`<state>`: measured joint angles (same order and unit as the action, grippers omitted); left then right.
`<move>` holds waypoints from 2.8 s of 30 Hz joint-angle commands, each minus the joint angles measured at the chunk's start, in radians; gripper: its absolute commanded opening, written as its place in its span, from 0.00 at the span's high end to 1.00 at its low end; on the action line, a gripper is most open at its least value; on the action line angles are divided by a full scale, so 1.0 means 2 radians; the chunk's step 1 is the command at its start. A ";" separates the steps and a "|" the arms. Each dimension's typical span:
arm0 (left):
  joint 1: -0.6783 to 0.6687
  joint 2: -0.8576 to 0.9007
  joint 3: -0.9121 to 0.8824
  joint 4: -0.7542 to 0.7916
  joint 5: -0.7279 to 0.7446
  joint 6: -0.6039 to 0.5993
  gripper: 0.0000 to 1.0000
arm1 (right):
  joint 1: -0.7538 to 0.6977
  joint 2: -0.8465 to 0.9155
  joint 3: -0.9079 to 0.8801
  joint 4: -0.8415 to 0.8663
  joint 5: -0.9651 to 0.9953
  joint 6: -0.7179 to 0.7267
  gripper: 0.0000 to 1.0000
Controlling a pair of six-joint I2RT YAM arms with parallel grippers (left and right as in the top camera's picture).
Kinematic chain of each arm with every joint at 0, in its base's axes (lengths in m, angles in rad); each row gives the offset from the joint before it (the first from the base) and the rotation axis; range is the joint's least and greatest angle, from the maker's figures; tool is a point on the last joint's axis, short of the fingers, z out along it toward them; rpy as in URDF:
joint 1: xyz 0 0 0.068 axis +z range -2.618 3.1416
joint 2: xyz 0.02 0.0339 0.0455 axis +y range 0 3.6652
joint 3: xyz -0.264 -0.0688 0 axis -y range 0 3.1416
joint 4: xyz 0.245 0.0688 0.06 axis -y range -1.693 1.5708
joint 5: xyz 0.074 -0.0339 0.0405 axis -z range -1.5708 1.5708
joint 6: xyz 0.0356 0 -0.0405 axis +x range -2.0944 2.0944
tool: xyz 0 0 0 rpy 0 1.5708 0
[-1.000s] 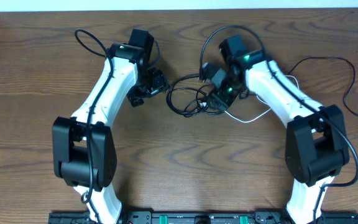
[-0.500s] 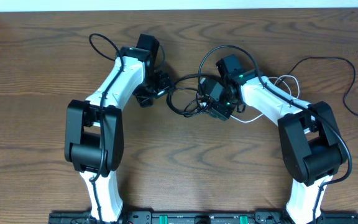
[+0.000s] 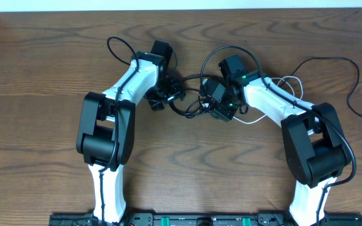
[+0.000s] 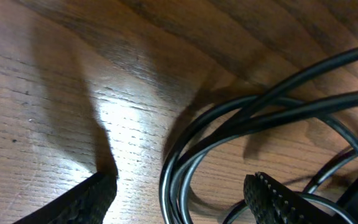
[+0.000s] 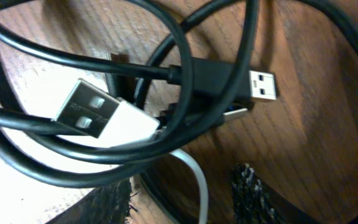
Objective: Untangle cables
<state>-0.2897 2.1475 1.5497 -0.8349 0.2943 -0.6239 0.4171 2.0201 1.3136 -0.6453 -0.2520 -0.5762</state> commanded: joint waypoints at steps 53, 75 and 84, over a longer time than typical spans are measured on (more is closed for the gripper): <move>0.001 0.018 -0.005 0.000 -0.041 0.005 0.46 | -0.022 -0.099 -0.034 0.044 0.005 0.094 0.99; 0.001 0.018 -0.005 0.002 -0.056 0.005 0.44 | -0.061 -0.206 -0.035 -0.053 0.235 0.155 0.99; 0.001 0.018 -0.005 0.002 -0.056 0.005 0.43 | -0.144 -0.205 -0.084 -0.102 0.236 0.370 0.99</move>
<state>-0.2901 2.1509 1.5497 -0.8291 0.2180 -0.6239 0.1810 1.6073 1.2064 -0.8463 0.1955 0.0124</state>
